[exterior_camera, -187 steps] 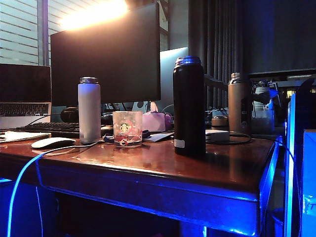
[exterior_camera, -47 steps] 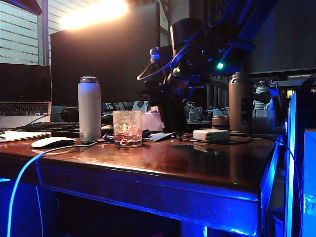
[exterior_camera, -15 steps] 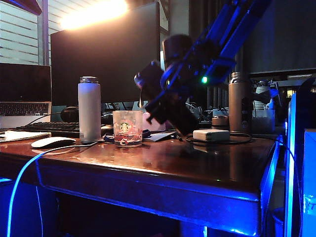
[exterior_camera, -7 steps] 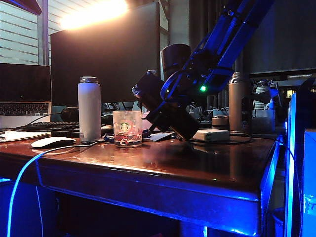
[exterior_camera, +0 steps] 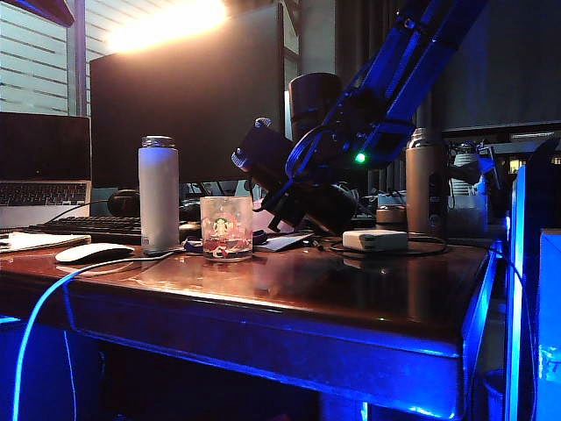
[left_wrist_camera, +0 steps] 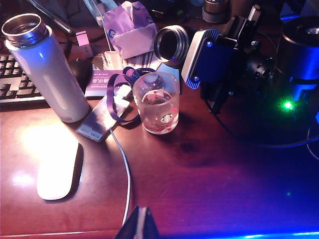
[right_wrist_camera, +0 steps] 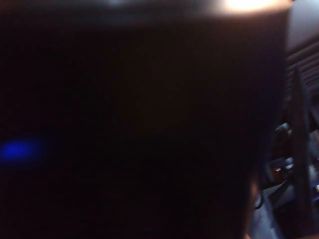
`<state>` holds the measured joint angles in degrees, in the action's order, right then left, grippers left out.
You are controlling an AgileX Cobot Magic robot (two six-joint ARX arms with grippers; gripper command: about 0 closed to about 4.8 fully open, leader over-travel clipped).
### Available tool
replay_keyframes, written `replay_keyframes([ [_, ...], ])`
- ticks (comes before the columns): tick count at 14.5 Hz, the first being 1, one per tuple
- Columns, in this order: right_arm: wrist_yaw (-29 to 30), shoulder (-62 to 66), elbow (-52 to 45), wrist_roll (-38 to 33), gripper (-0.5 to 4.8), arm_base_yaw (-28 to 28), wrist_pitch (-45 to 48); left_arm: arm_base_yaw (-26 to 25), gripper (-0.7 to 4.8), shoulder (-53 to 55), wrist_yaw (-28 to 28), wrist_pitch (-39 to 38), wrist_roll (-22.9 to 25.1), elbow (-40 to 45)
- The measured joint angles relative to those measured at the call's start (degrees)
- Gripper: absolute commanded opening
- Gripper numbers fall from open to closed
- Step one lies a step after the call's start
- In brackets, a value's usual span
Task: Pick up the black thermos, pour a little water from inside into the glass cup, then place the black thermos back on the table.
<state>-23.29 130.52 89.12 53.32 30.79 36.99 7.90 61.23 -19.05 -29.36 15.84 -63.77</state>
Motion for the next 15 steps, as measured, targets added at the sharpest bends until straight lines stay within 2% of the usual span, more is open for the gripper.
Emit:
replay_keyframes([
  [15, 1.9, 0.0, 0.0, 14.6, 2.41, 0.0, 1.6, 0.0, -0.05, 0.0, 0.0, -0.3, 0.0, 0.0],
])
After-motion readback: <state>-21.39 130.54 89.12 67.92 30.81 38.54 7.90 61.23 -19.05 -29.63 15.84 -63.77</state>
